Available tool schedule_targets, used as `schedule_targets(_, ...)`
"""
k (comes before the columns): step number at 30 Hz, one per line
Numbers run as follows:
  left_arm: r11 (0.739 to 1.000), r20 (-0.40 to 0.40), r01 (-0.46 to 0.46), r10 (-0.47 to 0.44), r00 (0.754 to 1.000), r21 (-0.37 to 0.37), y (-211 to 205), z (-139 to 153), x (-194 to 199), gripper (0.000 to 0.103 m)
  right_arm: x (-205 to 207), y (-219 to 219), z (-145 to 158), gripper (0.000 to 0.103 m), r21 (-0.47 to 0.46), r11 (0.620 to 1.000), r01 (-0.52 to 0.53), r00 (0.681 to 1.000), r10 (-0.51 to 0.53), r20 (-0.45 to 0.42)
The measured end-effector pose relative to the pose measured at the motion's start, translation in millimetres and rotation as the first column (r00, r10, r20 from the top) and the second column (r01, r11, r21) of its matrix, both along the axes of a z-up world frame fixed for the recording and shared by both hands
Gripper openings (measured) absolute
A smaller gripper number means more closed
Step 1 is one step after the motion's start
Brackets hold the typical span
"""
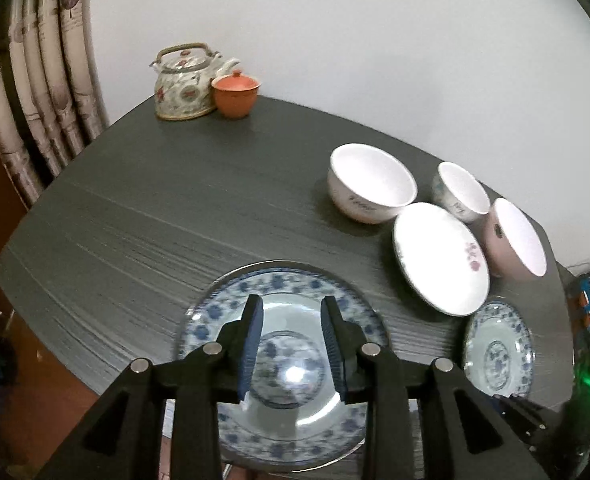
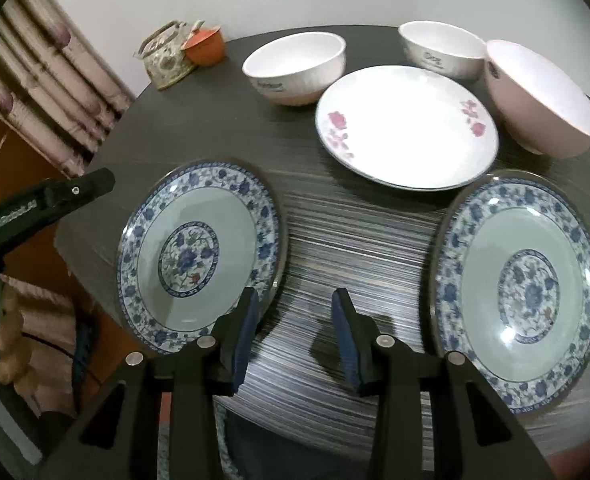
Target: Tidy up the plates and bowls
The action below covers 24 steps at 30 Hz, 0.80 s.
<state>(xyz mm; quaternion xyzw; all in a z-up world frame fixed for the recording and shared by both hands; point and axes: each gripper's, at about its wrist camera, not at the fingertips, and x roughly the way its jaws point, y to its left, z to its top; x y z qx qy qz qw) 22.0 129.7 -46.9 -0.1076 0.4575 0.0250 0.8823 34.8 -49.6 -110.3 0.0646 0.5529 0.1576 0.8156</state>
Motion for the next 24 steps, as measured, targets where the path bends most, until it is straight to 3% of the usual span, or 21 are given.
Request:
schedule_targets(8, 0.997, 0.003, 0.055, -0.055, 0.998, 0.062, -47, 7, -3, 0.03, -4, -35, 13, 0.036, -0.01, 0.998, 0.062, 0.997, -0.062, 0.037)
schedule_targets(11, 0.996, -0.014, 0.085, -0.084, 0.996, 0.037, -67, 3, -3, 0.031, -10, -52, 20, 0.038, -0.02, 0.996, 0.09, 0.994, -0.089, 0.058)
schedule_targets(14, 0.994, -0.034, 0.105, -0.104, 0.994, 0.026, -83, -2, -2, 0.039, -15, -68, 26, 0.046, -0.029, 0.993, 0.114, 0.99, -0.111, 0.083)
schedule_targets(17, 0.987, -0.051, 0.15, -0.147, 0.988, 0.05, -104, -6, -3, 0.048, -21, -88, 29, 0.047, -0.039, 0.988, 0.147, 0.985, -0.143, 0.095)
schedule_targets(24, 0.968, -0.08, 0.246, -0.242, 0.967, 0.042, -146, -12, -6, 0.052, -34, -124, 31, 0.057, -0.048, 0.977, 0.207, 0.973, -0.2, 0.115)
